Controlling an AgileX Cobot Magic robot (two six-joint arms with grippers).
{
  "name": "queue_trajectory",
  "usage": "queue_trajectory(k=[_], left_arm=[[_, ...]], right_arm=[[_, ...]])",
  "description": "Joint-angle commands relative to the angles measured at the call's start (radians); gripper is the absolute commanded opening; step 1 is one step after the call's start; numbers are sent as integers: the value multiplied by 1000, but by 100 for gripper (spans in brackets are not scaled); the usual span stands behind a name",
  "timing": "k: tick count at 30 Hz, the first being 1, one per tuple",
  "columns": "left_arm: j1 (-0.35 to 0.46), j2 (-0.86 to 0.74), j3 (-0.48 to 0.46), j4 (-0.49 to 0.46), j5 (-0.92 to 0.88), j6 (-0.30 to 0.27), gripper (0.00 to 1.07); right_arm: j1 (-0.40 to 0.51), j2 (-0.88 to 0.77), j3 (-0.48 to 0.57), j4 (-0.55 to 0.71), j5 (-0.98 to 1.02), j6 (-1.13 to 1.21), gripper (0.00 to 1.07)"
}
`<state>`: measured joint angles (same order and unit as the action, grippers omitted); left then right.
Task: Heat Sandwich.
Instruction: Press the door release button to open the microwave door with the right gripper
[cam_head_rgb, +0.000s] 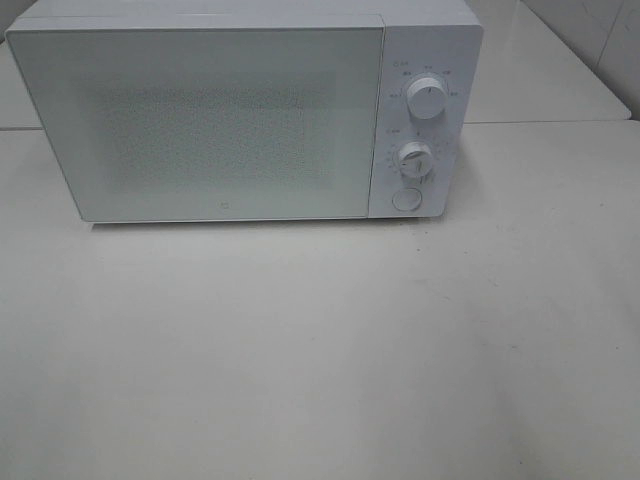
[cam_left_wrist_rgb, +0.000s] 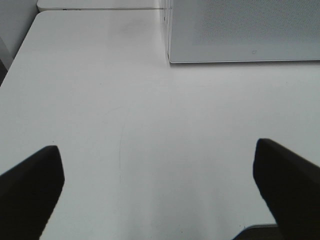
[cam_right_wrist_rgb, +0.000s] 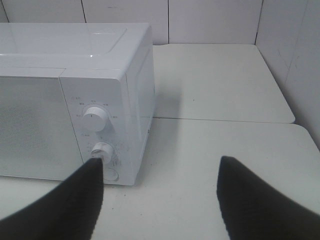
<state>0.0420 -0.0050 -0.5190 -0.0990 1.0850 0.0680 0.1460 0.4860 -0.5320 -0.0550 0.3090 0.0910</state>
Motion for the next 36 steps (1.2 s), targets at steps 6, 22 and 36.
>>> queue_trajectory(k=[6,22,36], left_arm=[[3,-16,1,-2,-14,-6,98],[3,-16,1,-2,-14,-6,98],[3,-16,1,-2,-14,-6,98]], right_arm=[[-7,241,-7,-3,-185,3,40],[-7,627,27,-2,-677,7,0],[17,935,217,15,-1210,100,0]])
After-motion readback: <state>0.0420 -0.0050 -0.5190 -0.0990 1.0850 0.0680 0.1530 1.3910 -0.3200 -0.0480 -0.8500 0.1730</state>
